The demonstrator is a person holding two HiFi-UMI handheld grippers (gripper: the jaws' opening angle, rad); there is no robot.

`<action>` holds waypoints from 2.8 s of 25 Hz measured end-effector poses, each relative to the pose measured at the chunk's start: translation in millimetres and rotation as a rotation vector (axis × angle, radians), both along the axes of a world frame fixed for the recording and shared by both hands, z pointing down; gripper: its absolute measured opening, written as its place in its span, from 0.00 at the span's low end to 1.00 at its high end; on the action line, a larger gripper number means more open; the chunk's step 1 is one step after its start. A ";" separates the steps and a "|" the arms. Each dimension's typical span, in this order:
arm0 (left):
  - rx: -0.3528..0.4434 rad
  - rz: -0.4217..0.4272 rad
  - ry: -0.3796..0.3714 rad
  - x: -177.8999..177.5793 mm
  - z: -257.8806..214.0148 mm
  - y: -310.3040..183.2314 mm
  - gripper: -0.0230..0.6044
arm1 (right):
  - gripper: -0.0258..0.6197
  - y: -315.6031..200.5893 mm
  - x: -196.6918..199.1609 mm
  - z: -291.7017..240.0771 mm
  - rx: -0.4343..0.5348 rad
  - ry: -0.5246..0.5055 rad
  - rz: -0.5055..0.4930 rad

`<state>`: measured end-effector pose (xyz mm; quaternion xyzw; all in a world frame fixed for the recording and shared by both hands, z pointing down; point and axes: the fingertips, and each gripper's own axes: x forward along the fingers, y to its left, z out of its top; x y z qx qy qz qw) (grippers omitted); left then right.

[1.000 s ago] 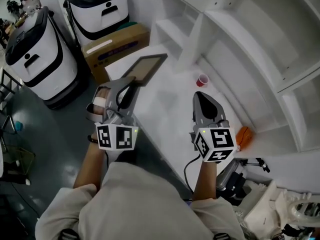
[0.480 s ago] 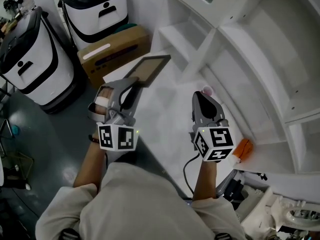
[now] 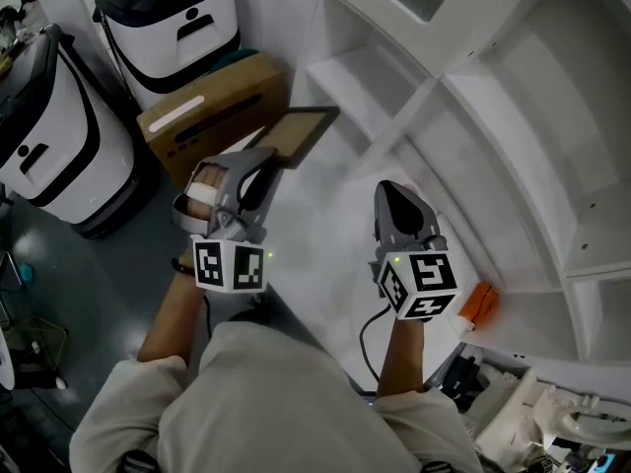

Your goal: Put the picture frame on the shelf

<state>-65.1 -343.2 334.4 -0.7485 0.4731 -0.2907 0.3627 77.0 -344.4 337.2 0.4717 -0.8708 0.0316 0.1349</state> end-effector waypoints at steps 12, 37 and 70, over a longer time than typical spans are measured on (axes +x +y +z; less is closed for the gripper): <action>0.013 0.064 -0.100 -9.7 19.3 -75.6 0.15 | 0.05 -54.0 -22.6 20.8 -0.032 -0.007 0.018; -0.018 0.209 -0.222 16.2 64.4 -176.8 0.15 | 0.05 -118.8 -21.9 54.9 -0.099 -0.002 0.077; 0.085 0.296 -0.354 37.5 77.5 -190.1 0.15 | 0.05 -131.9 -25.1 71.0 -0.142 -0.010 0.089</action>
